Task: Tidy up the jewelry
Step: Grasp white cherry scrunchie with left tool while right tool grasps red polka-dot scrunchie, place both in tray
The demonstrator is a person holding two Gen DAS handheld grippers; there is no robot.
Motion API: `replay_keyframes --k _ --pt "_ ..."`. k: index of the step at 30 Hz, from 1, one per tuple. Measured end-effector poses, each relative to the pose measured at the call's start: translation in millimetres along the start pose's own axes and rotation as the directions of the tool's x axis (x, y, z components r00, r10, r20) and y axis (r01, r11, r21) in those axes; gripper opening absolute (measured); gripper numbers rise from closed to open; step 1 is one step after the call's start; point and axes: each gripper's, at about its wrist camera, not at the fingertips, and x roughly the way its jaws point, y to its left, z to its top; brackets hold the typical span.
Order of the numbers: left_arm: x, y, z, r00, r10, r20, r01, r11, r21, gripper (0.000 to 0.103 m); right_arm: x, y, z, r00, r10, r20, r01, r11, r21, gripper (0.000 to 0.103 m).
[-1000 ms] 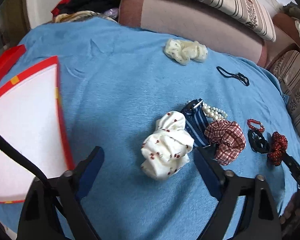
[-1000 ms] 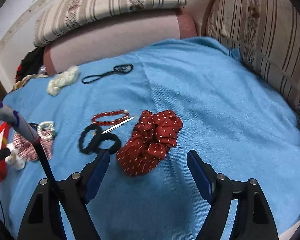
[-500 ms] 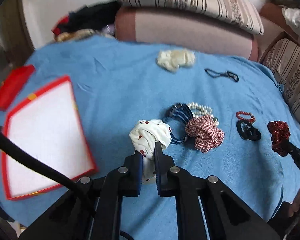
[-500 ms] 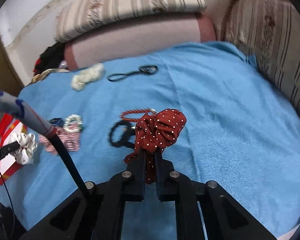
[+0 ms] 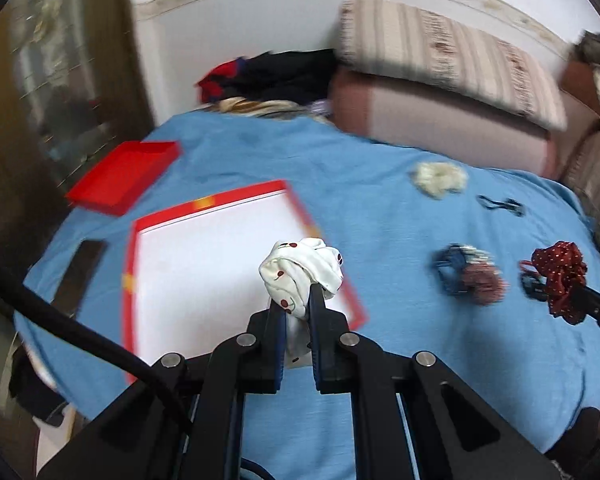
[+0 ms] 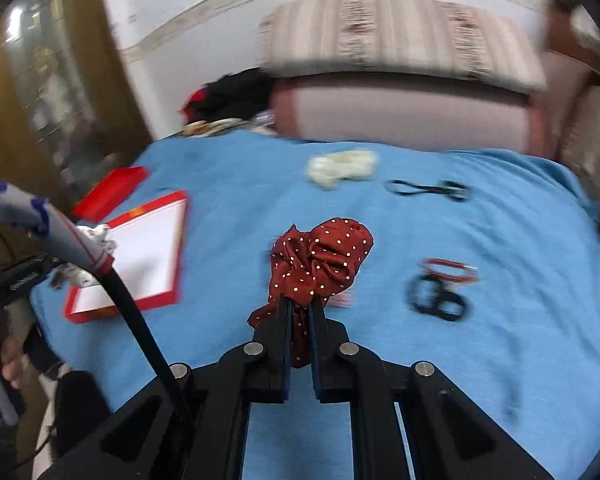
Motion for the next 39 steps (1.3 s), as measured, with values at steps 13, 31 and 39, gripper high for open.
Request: replay_keyframes --k 13,31,39 --pt "56.9 113.3 -27.0 0.990 0.078 -0.119 -0.095 0.985 -0.147 0.010 118.5 144.3 25.1 0.961 0.215 -0.171 -0.236 0.965 -0.115 0.008" --pt "69.2 165.3 -40.7 0.988 0.046 -0.148 -0.091 0.946 -0.312 0.040 160.2 147.7 26.0 0.968 0.128 -0.213 -0.154 0.982 -0.106 0.048" --pt "36.6 161.3 -46.2 0.992 0.078 -0.102 -0.106 0.944 -0.314 0.043 193.8 131.0 5.2 0.944 0.088 -0.317 -0.111 0.992 -0.055 0.014"
